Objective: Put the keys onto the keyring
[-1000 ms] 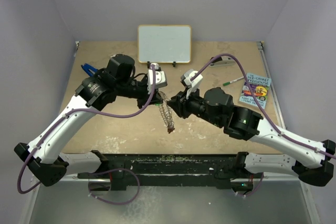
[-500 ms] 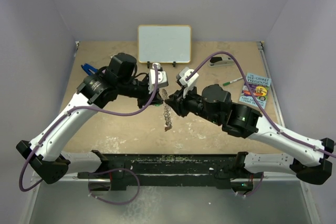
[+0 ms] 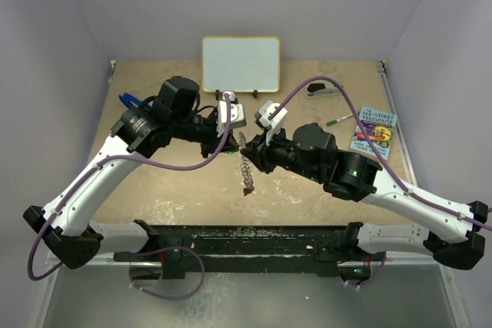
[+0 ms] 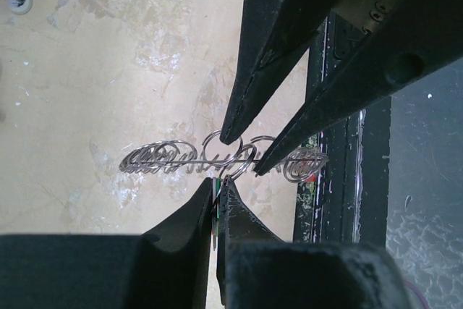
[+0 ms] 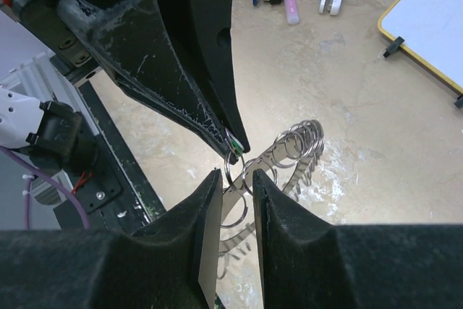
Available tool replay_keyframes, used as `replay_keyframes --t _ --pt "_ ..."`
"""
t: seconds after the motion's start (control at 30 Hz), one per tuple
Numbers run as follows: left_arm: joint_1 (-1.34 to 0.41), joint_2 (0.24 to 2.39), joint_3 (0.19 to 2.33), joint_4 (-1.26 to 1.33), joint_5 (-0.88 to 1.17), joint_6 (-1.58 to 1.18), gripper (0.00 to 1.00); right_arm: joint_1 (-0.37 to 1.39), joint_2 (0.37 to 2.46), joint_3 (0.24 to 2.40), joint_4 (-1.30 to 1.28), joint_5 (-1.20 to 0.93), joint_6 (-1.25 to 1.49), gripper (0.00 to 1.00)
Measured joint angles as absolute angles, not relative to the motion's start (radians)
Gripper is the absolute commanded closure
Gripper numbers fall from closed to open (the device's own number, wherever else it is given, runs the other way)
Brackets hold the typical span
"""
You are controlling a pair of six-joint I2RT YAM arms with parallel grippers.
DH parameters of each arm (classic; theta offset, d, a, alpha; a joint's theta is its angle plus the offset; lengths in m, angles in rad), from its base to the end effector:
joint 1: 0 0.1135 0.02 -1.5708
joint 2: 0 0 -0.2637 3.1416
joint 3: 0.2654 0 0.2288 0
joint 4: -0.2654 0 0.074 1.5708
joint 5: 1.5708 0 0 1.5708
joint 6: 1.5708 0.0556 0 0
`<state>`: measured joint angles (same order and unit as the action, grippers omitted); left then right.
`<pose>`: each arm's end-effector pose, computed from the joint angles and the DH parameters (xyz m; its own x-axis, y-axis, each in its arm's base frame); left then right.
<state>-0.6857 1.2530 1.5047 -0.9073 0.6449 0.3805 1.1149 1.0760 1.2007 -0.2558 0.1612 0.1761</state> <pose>0.1571 -0.1717 0.4049 -0.1132 0.4761 -0.8721 0.9875 0.1508 -0.0459 0.1111 0.2063 0.4157 -0.1997 -0.0144 -0.9798 -0.7935 0.5891 0.1530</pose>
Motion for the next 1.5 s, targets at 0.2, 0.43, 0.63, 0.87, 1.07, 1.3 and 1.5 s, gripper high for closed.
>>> replay_keyframes --t 0.2,0.43,0.63,0.87,1.07,1.3,1.5 --pt "-0.686 1.253 1.507 -0.908 0.647 0.385 0.96 1.118 1.076 1.201 -0.259 0.161 0.176 0.72" --pt "-0.686 1.253 1.514 -0.908 0.658 0.376 0.96 1.119 1.080 1.201 -0.258 0.160 0.174 0.90" --pt "-0.681 1.254 1.515 -0.909 0.663 0.369 0.96 1.120 1.091 1.210 -0.257 0.161 0.168 0.92" --pt "-0.681 1.255 1.520 -0.916 0.670 0.359 0.96 1.121 1.090 1.212 -0.254 0.162 0.153 1.00" --pt "-0.683 1.255 1.525 -0.900 0.704 0.355 0.96 1.122 1.034 1.170 -0.216 0.163 0.149 1.00" --pt "-0.688 1.255 1.530 -0.869 0.755 0.342 0.96 1.127 0.981 1.141 -0.171 0.156 0.150 1.00" --pt "-0.686 1.263 1.530 -0.871 0.775 0.332 0.96 1.127 0.971 1.122 -0.138 0.138 0.150 1.00"
